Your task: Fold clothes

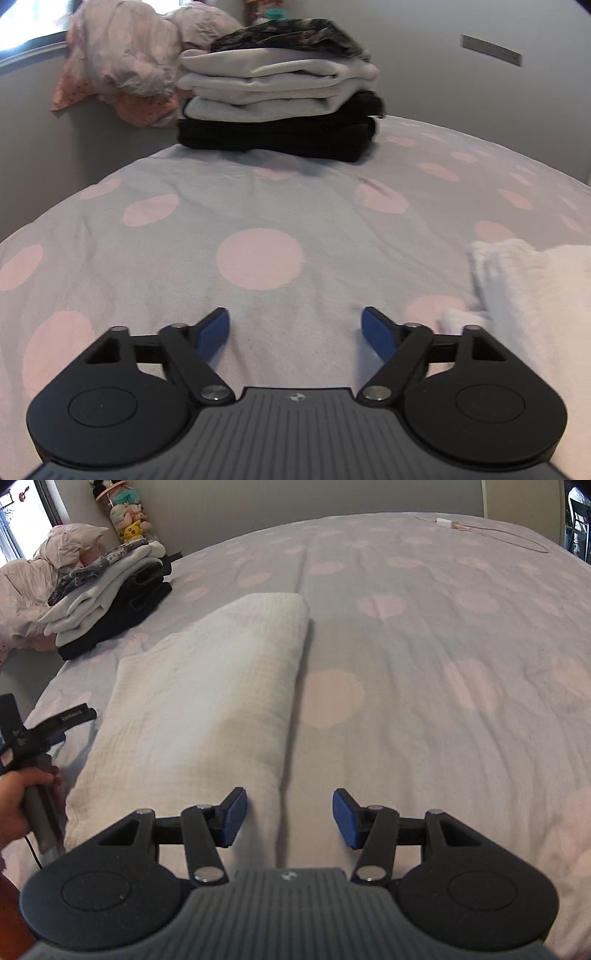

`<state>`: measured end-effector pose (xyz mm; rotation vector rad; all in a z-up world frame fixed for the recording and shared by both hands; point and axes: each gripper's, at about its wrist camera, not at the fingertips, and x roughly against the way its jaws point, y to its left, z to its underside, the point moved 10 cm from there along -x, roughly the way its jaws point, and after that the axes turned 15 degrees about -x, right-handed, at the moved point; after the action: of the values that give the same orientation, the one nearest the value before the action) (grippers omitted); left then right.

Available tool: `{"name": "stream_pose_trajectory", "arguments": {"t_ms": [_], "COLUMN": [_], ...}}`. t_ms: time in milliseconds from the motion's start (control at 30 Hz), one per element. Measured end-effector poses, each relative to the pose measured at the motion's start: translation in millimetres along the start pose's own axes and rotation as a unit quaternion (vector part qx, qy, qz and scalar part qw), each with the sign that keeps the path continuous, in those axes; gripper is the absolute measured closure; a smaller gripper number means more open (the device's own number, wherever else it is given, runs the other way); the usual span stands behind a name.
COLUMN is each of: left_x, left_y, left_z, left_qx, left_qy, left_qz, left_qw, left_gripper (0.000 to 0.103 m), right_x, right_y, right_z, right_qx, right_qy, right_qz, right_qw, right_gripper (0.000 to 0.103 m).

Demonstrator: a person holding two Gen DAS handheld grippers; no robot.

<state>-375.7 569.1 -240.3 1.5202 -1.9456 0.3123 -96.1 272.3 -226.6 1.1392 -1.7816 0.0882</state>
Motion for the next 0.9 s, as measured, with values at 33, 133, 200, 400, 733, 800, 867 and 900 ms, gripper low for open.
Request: {"name": "stream_pose_trajectory", "arguments": {"t_ms": [33,133,200,400,733,800,867,900], "left_x": [6.9,27.4,41.0,80.0,50.8,42.8,34.8,31.4], "left_y": [-2.0,-9.6,-16.6,-39.7,-84.4,-92.6,-100.7,-102.1], "left_z": [-2.6,-9.9,-14.5,-26.5,-26.6,-27.1,-27.6,-26.2], "left_qx": [0.002,0.014,0.033,0.085,0.08,0.081,0.082,0.077], "left_qy": [-0.003,-0.014,-0.024,-0.039,0.007,0.015,0.022,0.027], "left_qz": [0.011,0.053,0.092,0.207,0.233,0.236,0.24,0.236], "left_qw": [0.9999,0.9984,0.9949,0.9739,0.9692,0.9682,0.9672,0.9684], "left_gripper": [0.016,0.018,0.018,0.018,0.037,0.063,0.07,0.077], "right_x": [0.9,0.3,-1.9,-0.8,-6.6,-10.1,-14.4,-17.2], "right_y": [-2.5,-7.5,-10.2,-13.2,-4.6,-5.8,-6.3,-6.4], "right_z": [0.6,2.7,3.4,2.8,-1.0,-1.7,-2.8,-2.8], "right_qx": [-0.006,-0.022,-0.034,-0.07,-0.118,-0.13,-0.135,-0.136], "right_qy": [0.005,0.014,0.016,0.012,-0.008,-0.006,-0.008,-0.006], "right_qz": [-0.005,-0.019,-0.026,-0.058,-0.117,-0.122,-0.124,-0.123], "right_qw": [1.0,0.999,0.999,0.996,0.986,0.984,0.983,0.983], "right_gripper": [0.047,0.046,0.046,0.046,0.046,0.046,0.046,0.046]}}
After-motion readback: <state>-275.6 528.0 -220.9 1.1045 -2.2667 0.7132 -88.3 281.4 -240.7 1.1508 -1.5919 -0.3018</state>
